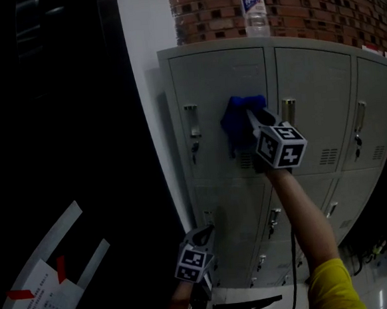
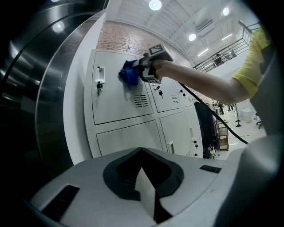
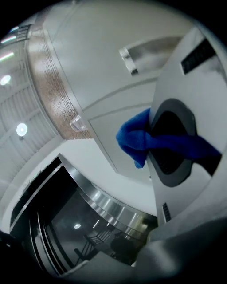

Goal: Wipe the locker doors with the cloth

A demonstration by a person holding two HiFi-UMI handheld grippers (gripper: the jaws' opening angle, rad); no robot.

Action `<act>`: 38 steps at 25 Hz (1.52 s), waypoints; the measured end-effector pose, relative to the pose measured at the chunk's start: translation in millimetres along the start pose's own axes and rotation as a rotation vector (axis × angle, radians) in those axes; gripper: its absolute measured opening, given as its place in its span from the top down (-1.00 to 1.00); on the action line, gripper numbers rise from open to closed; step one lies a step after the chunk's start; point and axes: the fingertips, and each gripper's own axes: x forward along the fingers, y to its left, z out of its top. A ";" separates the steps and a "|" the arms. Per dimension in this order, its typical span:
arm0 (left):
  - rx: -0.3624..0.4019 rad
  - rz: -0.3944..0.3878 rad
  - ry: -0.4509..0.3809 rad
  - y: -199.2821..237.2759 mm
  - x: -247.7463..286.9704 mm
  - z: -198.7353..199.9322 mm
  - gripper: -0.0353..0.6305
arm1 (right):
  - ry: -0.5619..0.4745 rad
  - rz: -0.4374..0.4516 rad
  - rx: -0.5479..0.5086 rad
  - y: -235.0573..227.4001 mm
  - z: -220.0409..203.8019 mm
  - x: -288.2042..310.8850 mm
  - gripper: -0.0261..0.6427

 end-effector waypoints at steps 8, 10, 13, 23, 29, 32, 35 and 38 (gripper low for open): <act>0.011 -0.018 -0.012 0.6 9.4 7.9 0.88 | 0.001 0.095 0.049 12.9 -7.0 -19.4 0.72; 0.013 -0.013 -0.009 1.9 6.3 8.1 0.88 | 0.083 0.228 0.039 60.0 -41.4 -8.6 0.72; 0.008 -0.007 0.006 3.7 -0.6 3.9 0.88 | 0.191 0.298 0.059 100.1 -94.5 15.1 0.72; -0.003 -0.003 -0.020 12.3 0.3 7.2 0.88 | 0.153 0.131 0.055 35.6 -101.3 -15.6 0.72; 0.008 -0.055 -0.024 0.1 14.6 7.6 0.88 | 0.099 -0.040 0.051 -43.1 -74.7 -68.5 0.72; 0.016 -0.051 -0.032 1.9 13.3 12.9 0.88 | 0.077 -0.017 0.075 -31.4 -79.0 -67.3 0.72; 0.017 -0.019 -0.023 13.2 5.2 10.1 0.88 | 0.112 0.107 0.127 17.0 -105.9 -49.1 0.72; 0.005 0.022 -0.011 24.1 -5.7 6.2 0.88 | 0.188 0.232 0.148 80.6 -149.5 -19.0 0.72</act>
